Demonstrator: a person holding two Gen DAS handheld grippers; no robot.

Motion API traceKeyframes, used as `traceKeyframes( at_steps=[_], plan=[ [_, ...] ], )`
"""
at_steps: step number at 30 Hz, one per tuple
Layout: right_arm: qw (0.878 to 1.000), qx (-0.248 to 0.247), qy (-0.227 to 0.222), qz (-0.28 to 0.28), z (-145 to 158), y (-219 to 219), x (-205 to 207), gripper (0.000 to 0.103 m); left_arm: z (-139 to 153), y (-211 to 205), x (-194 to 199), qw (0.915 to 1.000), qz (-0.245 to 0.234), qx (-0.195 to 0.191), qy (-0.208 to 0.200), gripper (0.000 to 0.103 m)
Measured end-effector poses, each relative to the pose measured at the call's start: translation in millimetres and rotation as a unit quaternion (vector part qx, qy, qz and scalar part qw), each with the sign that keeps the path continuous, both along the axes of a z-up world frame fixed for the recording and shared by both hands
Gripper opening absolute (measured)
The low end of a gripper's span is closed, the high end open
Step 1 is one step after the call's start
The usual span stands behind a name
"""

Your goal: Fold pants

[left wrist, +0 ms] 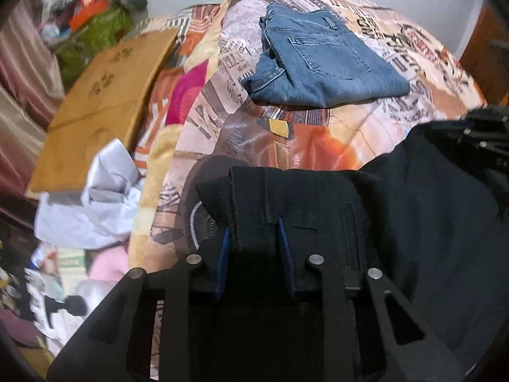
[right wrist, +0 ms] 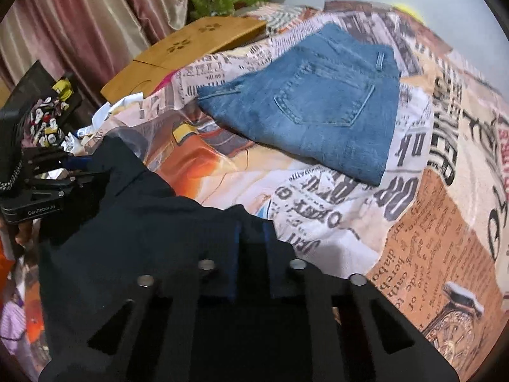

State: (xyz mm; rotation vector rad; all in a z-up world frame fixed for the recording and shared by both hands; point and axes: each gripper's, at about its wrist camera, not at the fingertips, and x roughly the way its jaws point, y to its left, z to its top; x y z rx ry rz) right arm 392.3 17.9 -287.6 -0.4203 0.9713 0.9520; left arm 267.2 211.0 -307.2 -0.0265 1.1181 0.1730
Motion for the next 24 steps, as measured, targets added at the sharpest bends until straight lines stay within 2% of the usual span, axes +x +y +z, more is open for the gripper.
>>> traceKeyframes(
  at_steps=[3, 7, 13, 15, 18, 20, 24],
  plan=[
    [0.999, -0.005, -0.050, 0.003, 5.9, -1.9, -9.8, 0.005, 1.7, -2.7, 0.3, 0.9998, 0.000, 0.021, -0.001, 0.025],
    [0.997, -0.002, -0.079, -0.019, 14.3, -4.9, -4.4, 0.004, 6.5, 6.2, 0.2, 0.9993, 0.015, 0.033, -0.009, 0.024],
    [0.997, -0.022, -0.068, -0.038, 2.5, 1.0, 4.8, 0.004, 4.2, 15.3, 4.5, 0.9995, 0.024, 0.021, -0.003, 0.024],
    [0.997, -0.016, -0.058, -0.049, 5.4, -2.3, 6.9, 0.005, 6.2, 16.1, 2.9, 0.9995, 0.028, 0.015, 0.000, 0.027],
    [0.996, 0.001, -0.038, -0.075, 20.5, -15.3, 9.8, 0.012, 17.8, 22.0, -3.9, 0.9991, 0.040, -0.011, -0.005, 0.027],
    [0.995, 0.010, -0.041, -0.087, 30.5, -25.2, 6.5, 0.012, 28.2, 29.1, -11.1, 0.9980, 0.049, -0.037, -0.014, 0.028],
    [0.992, 0.033, -0.046, -0.112, 55.4, -53.4, -3.3, 0.013, 49.1, 35.6, -28.8, 0.9961, 0.063, -0.054, -0.031, 0.033]
  ],
)
